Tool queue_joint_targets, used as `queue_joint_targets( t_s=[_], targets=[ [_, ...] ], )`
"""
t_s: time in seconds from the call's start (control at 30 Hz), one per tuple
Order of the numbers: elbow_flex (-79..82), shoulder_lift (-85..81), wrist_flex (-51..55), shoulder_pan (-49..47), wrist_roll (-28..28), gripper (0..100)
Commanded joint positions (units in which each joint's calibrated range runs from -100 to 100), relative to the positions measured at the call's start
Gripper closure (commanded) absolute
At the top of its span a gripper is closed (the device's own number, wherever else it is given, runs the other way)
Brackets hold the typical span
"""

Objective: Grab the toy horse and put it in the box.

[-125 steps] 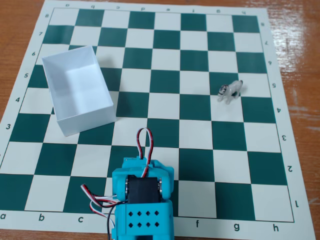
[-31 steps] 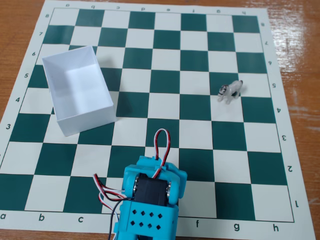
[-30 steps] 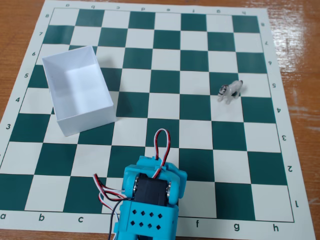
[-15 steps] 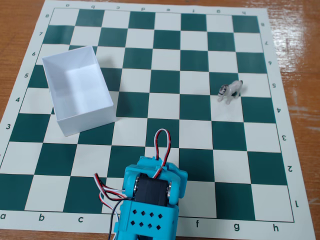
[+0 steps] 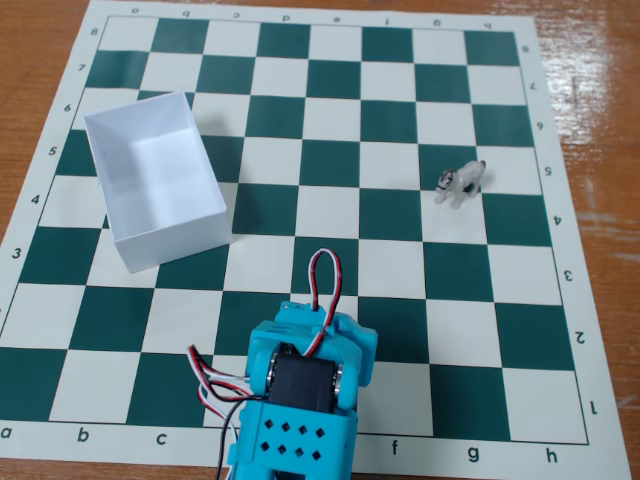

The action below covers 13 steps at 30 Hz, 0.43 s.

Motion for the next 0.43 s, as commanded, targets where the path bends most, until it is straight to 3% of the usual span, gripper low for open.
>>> queue_joint_targets(
  t_s=[0.0,0.4],
  targets=[
    [-5.9,1.7,0.5,-0.1,-0.2,100],
    [-7.6,0.7,3.3,-1.1,-0.4,98]
  ],
)
